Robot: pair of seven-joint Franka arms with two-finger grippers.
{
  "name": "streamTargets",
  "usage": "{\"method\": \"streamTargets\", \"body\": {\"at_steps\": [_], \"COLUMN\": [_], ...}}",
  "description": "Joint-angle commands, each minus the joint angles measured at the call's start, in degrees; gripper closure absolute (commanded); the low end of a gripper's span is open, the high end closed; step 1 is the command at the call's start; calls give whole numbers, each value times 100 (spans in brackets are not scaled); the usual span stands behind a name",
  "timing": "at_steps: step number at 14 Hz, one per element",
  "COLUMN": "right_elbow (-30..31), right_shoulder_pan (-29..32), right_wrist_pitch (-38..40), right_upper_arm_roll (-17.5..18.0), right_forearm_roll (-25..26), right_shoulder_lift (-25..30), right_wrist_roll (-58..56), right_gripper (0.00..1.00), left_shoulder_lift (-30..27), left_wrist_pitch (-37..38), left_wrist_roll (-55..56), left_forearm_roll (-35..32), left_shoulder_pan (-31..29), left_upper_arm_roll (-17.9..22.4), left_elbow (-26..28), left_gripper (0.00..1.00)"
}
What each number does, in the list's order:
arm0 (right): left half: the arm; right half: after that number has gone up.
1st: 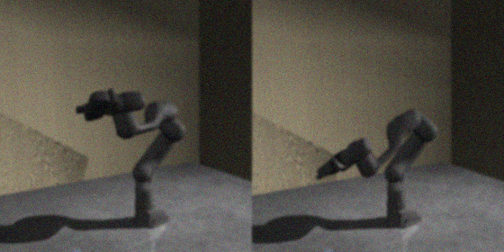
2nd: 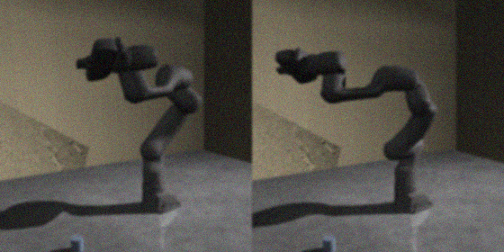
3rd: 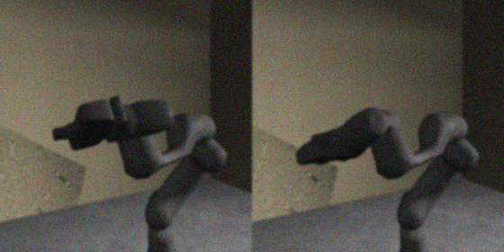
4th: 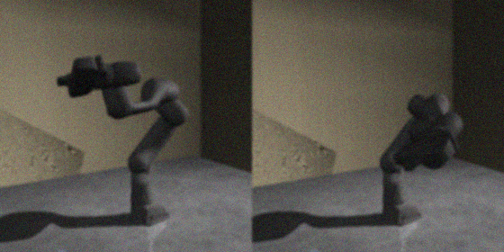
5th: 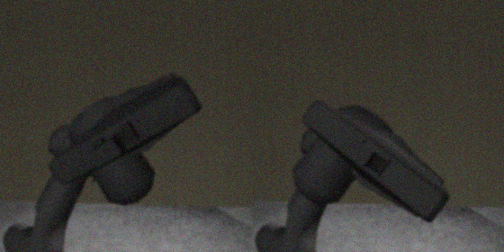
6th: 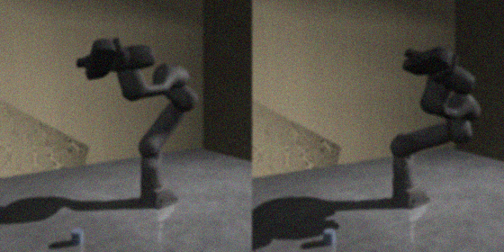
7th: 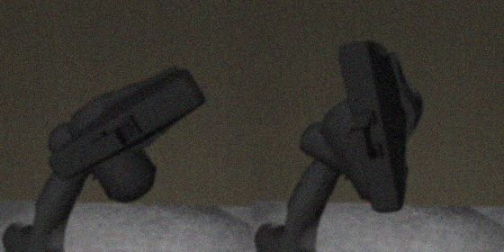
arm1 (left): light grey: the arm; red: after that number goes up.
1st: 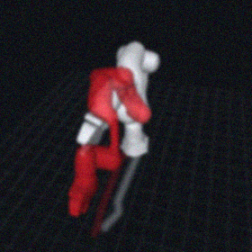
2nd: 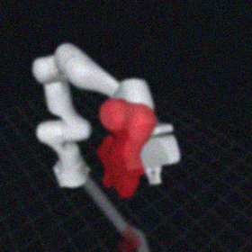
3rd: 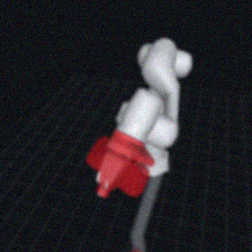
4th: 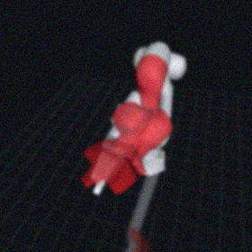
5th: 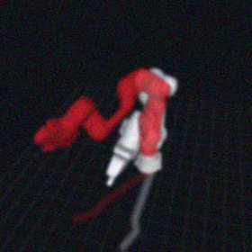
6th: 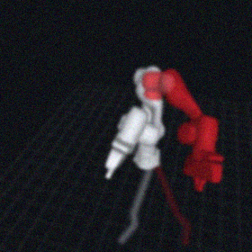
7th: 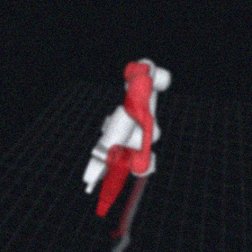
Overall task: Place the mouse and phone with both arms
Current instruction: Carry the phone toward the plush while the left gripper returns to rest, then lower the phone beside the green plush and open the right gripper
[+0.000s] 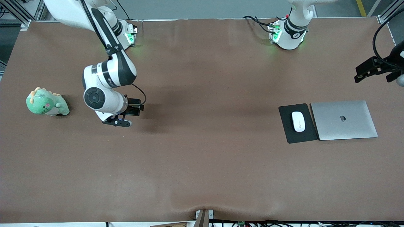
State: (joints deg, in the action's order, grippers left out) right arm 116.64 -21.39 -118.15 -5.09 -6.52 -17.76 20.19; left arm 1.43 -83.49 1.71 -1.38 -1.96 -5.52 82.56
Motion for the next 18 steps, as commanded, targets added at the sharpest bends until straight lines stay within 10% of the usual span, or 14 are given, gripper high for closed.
{"method": "streamTargets", "body": {"at_steps": [1,18], "right_elbow": [420,1396], "right_shoulder_pan": [441,2604], "right_wrist_pitch": [-243,-1824], "right_upper_arm_roll": [104,96], "right_forearm_roll": [238,792], "right_shoulder_lift": [291,36], "right_wrist_roll": [-532,-2476], "right_gripper": [100,100], "left_shoulder_lift": [-267,-276], "left_wrist_pitch": [-79,-202], "left_wrist_roll": [66,172], "left_forearm_roll": [147,199], "left_shoulder_pan": [99,143], "left_upper_arm_roll": [95,-19], "left_elbow": [340,313], "left_gripper": [0,0]}}
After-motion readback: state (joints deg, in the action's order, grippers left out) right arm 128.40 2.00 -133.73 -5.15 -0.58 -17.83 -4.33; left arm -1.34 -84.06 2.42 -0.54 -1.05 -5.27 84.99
